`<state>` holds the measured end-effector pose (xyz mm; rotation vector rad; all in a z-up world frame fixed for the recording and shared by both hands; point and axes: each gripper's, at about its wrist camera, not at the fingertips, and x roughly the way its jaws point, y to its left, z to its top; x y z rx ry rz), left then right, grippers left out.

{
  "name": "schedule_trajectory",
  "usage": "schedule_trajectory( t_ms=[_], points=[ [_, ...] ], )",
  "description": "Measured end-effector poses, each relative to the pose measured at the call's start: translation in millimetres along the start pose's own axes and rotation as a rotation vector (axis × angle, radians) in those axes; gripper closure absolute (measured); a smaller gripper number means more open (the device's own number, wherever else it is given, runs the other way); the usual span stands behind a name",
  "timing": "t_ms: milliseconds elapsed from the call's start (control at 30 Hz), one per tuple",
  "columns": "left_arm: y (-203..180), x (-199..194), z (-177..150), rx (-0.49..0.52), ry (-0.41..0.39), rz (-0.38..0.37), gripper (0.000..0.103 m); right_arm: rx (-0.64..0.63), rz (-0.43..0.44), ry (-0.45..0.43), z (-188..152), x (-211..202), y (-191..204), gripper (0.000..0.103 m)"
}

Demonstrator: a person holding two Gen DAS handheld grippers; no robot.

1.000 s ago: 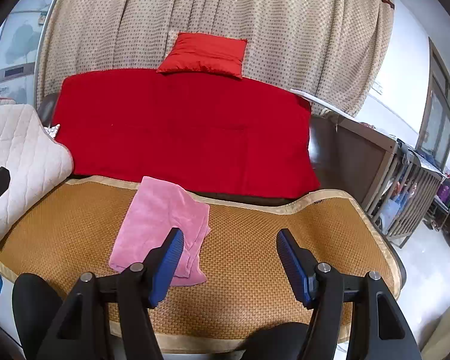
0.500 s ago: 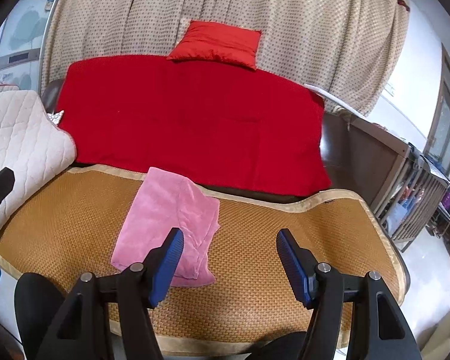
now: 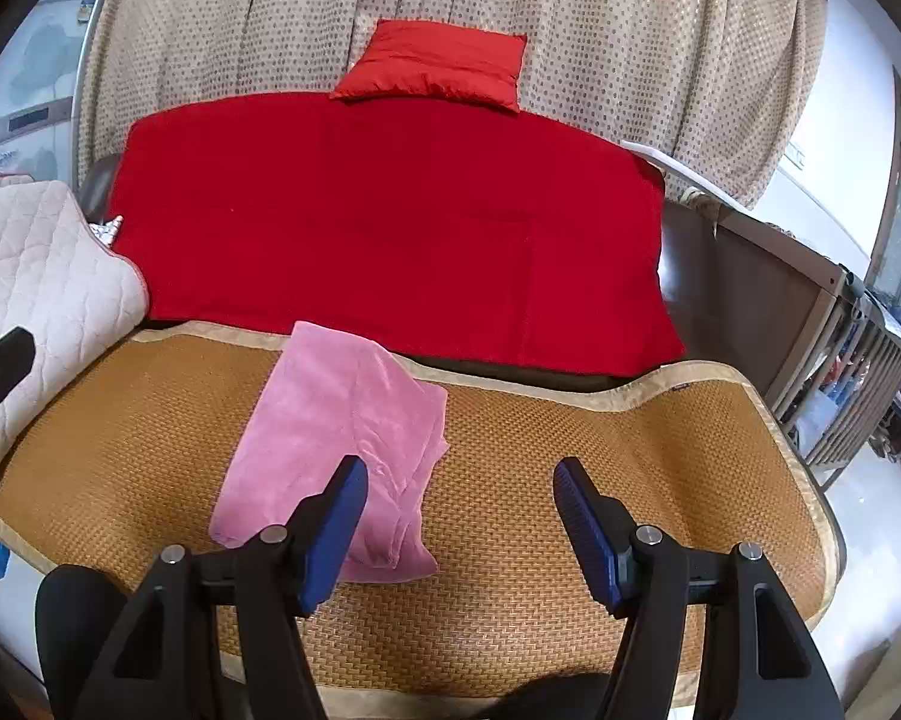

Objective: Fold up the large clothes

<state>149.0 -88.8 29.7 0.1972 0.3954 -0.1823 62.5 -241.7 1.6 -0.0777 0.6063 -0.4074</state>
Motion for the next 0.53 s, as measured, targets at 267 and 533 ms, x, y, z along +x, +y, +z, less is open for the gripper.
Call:
schedule_trajectory(
  t_ms=[267, 533],
  points=[
    [0.5, 18.4, 1.4, -0.006, 0.013, -0.013, 0.001, 0.009, 0.008, 0.005, 6.7, 16.7, 1.9, 0.035],
    [8.9, 45.3, -4.8, -0.047, 0.029, -0.022, 0.001, -0.015, 0.017, 0.020, 10.0, 35.2, 15.8, 0.035]
  ],
)
